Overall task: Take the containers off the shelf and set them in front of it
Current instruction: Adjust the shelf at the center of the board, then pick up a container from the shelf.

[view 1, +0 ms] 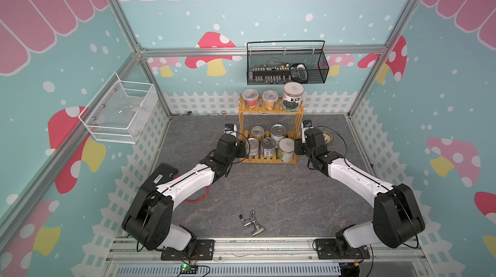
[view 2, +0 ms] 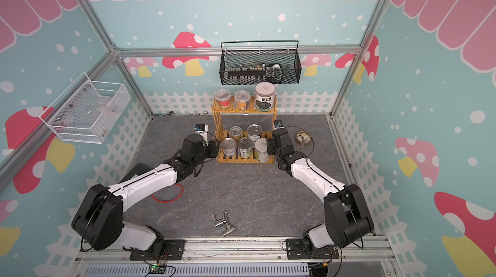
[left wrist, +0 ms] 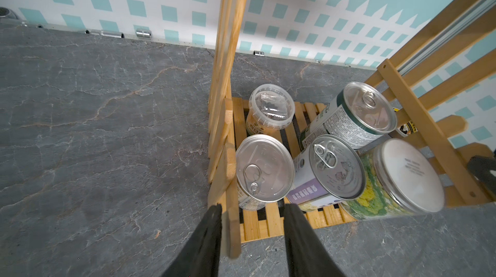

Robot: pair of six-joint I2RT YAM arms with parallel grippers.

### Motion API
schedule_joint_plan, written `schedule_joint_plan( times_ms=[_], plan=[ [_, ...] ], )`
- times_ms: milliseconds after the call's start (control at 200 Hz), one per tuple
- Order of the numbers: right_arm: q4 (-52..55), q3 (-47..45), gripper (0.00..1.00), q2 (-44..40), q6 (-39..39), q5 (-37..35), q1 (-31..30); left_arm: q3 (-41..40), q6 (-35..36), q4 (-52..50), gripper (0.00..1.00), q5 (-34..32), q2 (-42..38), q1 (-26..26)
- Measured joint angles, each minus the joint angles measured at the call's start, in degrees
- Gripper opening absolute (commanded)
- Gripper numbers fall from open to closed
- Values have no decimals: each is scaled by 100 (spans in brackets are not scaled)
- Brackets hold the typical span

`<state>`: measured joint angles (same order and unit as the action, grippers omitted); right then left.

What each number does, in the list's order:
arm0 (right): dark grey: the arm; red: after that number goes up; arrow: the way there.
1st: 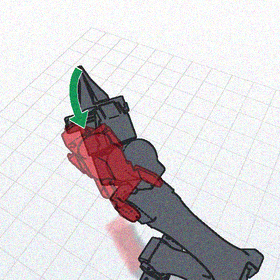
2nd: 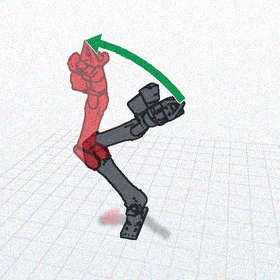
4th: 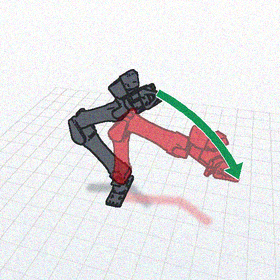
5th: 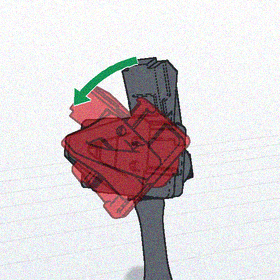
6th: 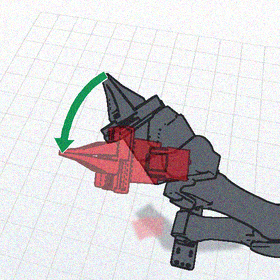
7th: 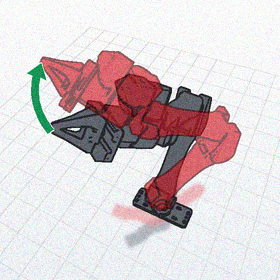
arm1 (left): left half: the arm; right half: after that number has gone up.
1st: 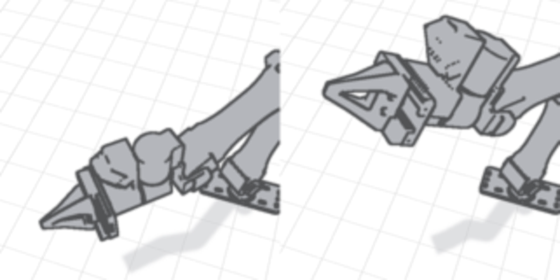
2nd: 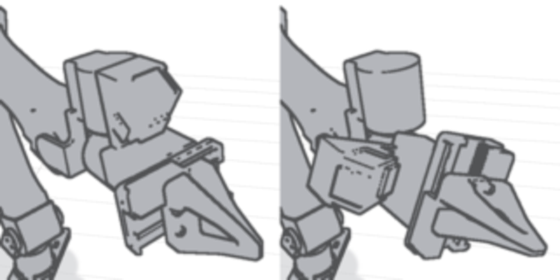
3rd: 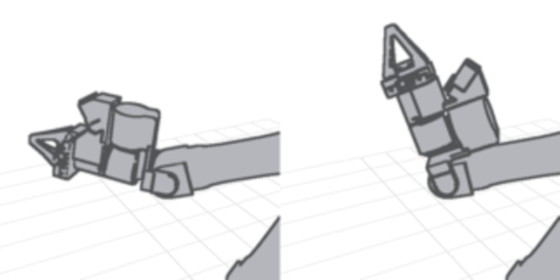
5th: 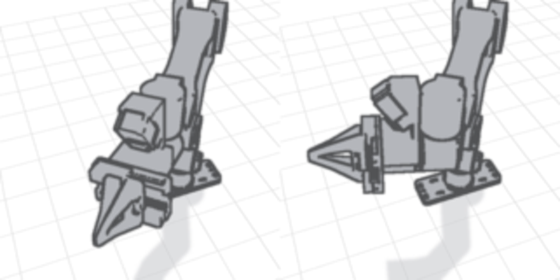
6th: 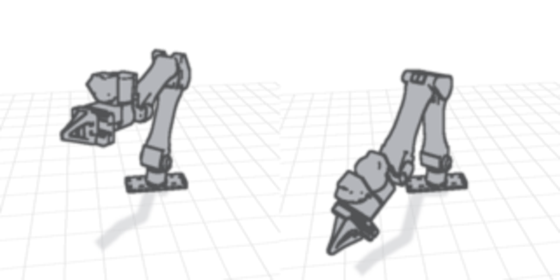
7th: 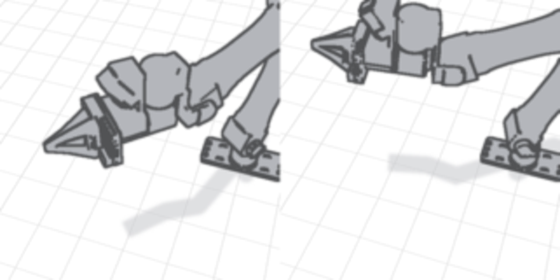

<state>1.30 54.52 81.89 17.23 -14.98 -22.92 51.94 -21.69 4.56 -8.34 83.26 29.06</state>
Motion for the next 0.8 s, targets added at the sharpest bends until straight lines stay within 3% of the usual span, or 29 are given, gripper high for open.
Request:
schedule_joint_plan(
  times_ms=[395,585,801],
  plan=[
    [118,-387,98,-1338,-557,1130,2,-7,1211,-376,80,824,-951,-243],
    [129,-584,99,-1996,-800,1851,2,109,1790,-474,90,1375,-1217,-599],
    [129,-575,99,-2409,-977,2378,4,981,2234,-566,97,1799,-887,-879]
  ],
)
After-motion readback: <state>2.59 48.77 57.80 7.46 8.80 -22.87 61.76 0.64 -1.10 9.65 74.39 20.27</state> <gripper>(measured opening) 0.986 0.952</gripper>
